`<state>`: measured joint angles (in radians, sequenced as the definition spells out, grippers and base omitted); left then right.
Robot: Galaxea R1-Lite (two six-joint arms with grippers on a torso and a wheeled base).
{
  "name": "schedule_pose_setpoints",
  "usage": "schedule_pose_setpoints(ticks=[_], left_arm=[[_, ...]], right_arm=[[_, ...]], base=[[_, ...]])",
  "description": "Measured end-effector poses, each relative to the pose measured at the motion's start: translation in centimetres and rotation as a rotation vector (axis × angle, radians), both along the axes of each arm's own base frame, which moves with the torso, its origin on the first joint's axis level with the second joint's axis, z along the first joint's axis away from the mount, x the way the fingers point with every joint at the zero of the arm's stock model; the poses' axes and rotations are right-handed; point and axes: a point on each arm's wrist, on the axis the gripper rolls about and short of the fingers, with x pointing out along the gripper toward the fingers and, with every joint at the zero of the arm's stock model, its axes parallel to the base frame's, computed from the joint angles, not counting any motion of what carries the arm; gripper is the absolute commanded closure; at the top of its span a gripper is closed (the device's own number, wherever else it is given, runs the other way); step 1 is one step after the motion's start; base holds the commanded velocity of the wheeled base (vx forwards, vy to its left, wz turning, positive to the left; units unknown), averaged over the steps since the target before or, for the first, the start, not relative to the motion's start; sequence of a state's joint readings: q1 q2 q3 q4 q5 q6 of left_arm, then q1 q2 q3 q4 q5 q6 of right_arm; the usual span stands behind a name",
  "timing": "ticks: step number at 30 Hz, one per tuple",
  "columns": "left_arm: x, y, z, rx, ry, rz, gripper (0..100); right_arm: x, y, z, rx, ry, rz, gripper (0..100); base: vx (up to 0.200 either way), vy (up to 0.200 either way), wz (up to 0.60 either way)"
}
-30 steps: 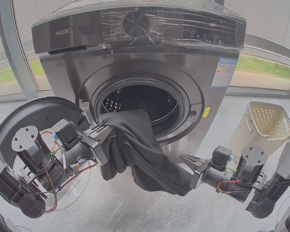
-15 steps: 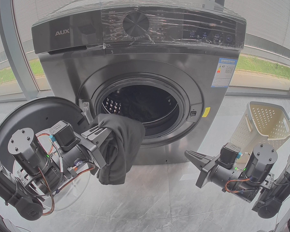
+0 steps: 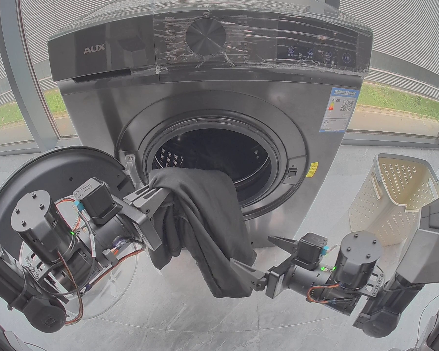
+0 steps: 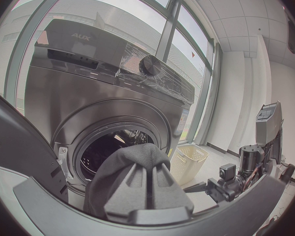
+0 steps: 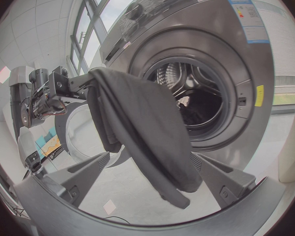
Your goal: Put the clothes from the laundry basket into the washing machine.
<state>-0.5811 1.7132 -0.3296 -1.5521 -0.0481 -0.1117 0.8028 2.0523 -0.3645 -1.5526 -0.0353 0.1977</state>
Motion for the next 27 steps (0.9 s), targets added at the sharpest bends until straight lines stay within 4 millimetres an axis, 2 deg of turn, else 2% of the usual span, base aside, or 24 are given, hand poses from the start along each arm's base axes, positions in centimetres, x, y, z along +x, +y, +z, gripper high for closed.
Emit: schedule_pose_setpoints(ticks=[8, 14, 20, 23, 27], left_arm=[[-0.1, -0.2, 0.0, -0.001, 0.000, -0.007, 100], [-0.1, -0.2, 0.0, -0.003, 0.002, -0.010, 100], [0.0, -0.3, 0.0, -0.007, 0.006, 0.002, 100], [0.0, -0.3, 0.1, -0.011, 0.004, 0.006, 100], [0.0, -0.3, 0.2, -0.016, 0.002, 0.007, 100]], right_arm=[[-0.7, 2.6, -0.8, 0.004, 0.001, 0.108, 0], [-1.2, 4.3, 0.0, 0.038, -0.033, 0.163, 0], [-0.2, 6.1, 1.6, 0.109, -0.105, 0.168, 0], [0.4, 6.5, 1.6, 0.113, -0.122, 0.154, 0], [2.4, 6.8, 0.8, 0.105, -0.141, 0.099, 0]], base=[[0.000, 0.000, 0.00], [0.000, 0.000, 0.00], [0.000, 0.000, 0.00], [0.000, 0.000, 0.00], [0.000, 0.000, 0.00]])
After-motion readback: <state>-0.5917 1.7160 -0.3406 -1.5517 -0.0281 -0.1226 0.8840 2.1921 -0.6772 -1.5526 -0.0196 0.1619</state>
